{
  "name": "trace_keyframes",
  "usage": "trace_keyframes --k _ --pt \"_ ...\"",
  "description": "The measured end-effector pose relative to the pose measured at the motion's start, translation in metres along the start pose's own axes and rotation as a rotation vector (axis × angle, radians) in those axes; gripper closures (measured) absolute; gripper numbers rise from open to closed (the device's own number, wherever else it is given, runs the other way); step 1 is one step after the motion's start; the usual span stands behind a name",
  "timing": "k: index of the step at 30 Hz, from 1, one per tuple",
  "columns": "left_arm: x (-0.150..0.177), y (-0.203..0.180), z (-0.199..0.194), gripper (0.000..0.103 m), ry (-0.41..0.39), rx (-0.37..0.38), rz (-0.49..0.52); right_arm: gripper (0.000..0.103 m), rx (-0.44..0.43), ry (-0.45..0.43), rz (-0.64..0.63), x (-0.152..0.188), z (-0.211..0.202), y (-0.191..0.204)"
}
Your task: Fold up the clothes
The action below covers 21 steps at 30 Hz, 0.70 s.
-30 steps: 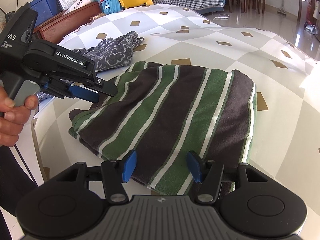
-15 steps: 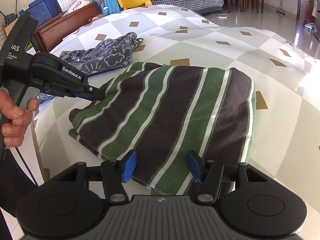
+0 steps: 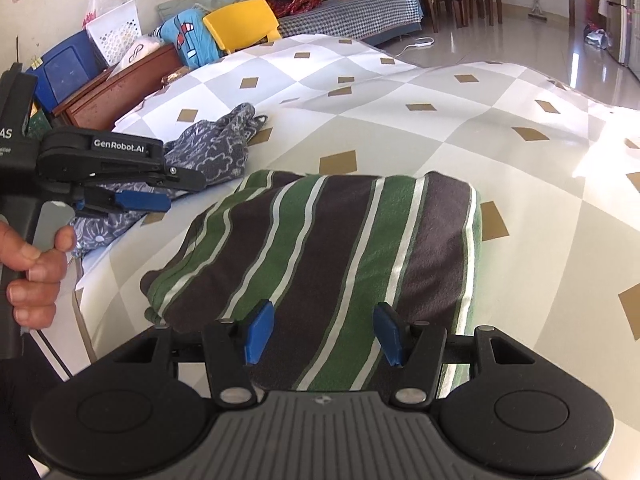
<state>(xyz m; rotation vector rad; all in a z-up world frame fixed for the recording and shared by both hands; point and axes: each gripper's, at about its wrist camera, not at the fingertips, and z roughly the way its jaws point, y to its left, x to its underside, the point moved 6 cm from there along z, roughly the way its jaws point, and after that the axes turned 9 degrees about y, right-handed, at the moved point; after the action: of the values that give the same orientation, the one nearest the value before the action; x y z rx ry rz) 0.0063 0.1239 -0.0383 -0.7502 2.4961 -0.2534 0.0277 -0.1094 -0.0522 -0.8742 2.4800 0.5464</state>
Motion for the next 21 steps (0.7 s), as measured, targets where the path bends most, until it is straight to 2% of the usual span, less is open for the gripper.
trace_keyframes --k 4,12,17,21 --pt "0.0 -0.008 0.012 0.05 0.01 -0.005 -0.009 0.048 0.015 -0.031 0.01 -0.01 -0.002 -0.005" --pt "-0.001 -0.02 0.033 0.048 0.025 -0.034 0.012 0.048 0.021 -0.013 0.045 -0.016 0.008 -0.015" --pt "-0.003 -0.023 0.046 0.044 0.015 -0.088 0.052 0.048 0.024 0.005 0.099 -0.016 0.017 -0.026" --pt "-0.003 -0.018 0.06 0.044 0.019 -0.124 0.038 0.048 0.03 0.022 0.113 -0.014 0.023 -0.028"
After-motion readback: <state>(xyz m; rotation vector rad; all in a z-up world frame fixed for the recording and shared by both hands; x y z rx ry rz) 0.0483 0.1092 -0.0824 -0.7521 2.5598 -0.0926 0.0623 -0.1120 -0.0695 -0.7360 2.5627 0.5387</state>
